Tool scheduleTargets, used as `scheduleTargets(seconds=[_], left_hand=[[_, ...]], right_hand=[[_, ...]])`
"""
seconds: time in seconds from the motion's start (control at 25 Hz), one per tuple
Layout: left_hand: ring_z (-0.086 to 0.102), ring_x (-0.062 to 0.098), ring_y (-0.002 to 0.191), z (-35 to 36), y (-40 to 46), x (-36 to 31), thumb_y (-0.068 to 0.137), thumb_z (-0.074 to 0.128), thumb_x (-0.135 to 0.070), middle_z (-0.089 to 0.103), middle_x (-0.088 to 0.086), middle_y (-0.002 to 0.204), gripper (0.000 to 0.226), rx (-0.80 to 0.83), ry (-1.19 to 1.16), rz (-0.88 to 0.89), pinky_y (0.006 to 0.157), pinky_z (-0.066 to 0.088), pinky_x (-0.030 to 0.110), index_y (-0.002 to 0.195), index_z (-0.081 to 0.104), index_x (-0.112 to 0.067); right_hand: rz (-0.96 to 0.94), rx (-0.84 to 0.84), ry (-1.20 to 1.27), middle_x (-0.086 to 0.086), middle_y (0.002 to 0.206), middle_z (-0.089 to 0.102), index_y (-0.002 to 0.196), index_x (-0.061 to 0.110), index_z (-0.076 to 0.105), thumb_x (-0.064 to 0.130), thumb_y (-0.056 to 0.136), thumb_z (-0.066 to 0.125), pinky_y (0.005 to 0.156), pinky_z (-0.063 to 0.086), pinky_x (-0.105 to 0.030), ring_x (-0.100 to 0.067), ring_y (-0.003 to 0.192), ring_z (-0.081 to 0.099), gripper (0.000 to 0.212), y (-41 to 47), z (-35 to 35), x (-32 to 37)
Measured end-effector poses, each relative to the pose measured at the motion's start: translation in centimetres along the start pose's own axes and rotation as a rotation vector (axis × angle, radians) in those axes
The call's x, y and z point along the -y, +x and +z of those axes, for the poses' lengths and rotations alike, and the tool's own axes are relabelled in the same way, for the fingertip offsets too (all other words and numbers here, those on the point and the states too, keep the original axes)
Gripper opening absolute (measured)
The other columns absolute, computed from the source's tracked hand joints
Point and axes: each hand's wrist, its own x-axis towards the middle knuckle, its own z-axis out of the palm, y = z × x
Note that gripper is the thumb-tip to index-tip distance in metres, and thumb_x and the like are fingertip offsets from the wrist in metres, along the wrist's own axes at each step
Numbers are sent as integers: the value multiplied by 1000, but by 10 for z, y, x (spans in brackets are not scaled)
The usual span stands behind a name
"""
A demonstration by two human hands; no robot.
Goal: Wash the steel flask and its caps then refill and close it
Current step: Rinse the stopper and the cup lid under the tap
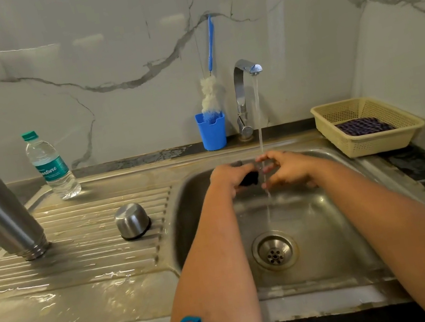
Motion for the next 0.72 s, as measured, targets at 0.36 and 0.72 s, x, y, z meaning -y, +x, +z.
scheduleTargets(seconds=[0.36,0.72], left_hand=[[62,19,94,-43,-121,-58,80,59,-73,63,2,102,67,-23,2,340,90,55,37,101,59,-10],[55,28,122,-33,-152,17,93,59,-53,57,11,137,64,55,287,75,103,46,43,137,52,-8]], right_hand=[[-189,-79,281,-10,110,64,118,16,57,1,73,80,80,59,-40,-24,96,66,53,-70,-27,59],[60,-85,-390,-5,113,62,121,16,59,17,71,83,83,52,-28,-17,96,60,56,-115,28,14]])
